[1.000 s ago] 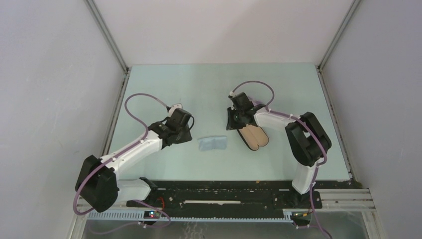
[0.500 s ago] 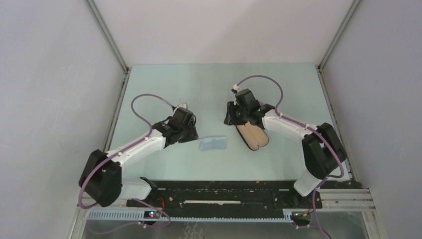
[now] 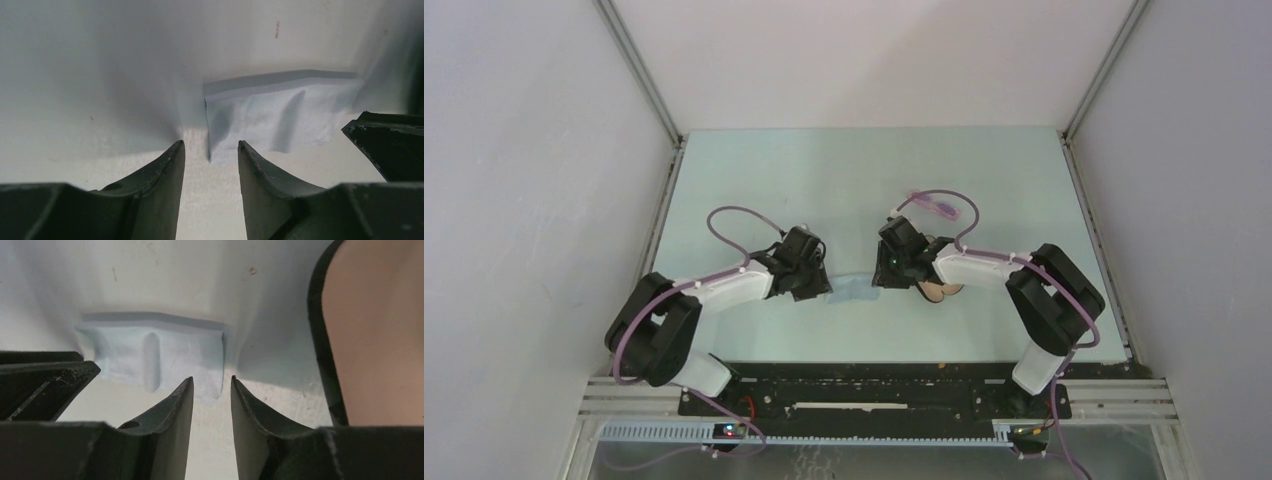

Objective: Organize the sunglasses
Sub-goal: Pick up the glasses cleaning cloth from the center of the board.

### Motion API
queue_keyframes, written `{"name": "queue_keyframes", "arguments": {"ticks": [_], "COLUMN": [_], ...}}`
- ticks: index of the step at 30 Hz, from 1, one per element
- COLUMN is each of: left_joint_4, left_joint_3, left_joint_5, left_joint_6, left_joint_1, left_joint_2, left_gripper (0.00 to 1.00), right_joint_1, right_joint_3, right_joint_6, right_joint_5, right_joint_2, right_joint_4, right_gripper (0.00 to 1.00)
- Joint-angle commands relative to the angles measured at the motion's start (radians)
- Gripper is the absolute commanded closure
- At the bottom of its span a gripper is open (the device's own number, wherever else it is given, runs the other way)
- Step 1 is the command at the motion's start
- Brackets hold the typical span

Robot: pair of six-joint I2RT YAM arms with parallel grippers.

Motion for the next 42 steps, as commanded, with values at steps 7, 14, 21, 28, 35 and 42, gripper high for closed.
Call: {"name": "queue_keyframes", "arguments": {"ticks": [7, 14, 21, 28, 35, 42], "left_joint_4": [0.063, 0.059, 0.040, 0.032, -0.030, 0.001], "left_joint_3": [-0.011, 0.022, 0.052, 0.050, 0.031, 0.003], "left_joint_5": [-0.029, -0.048, -0.071, -0.042, -0.151, -0.103], "left_joint_6": [-0.081, -0.054, -0.016, 0.005, 0.030, 0.009], "left_joint_1": [0.016, 0.028, 0.033, 0.033, -0.003, -0.024], "left_joint_2": [0.056, 0.110, 0.146, 0.156, 0.085, 0.080], "left_gripper": [0.55, 0.59, 0.64, 0.66, 0.59, 0.59], "right_joint_1": [0.019, 0.018, 0.018, 0.021, 0.023, 0.021], "right_joint_3": [0.003, 0.003, 0.002, 0.002, -0.005, -0.005], "right_joint_6": [0.097, 0.099, 0.099, 0.095, 0.094, 0.086], "right_joint_5": [0.048, 0.047, 0.082, 0.083, 0.075, 0.071], "right_joint_2": [0.073, 0.095, 0.091, 0.093, 0.089, 0.089], "right_joint_4": [0.076, 0.098, 0.084, 0.079, 0.096, 0.096], "right_gripper": [0.63, 0.79, 1.00, 1.00, 1.00, 1.00]}}
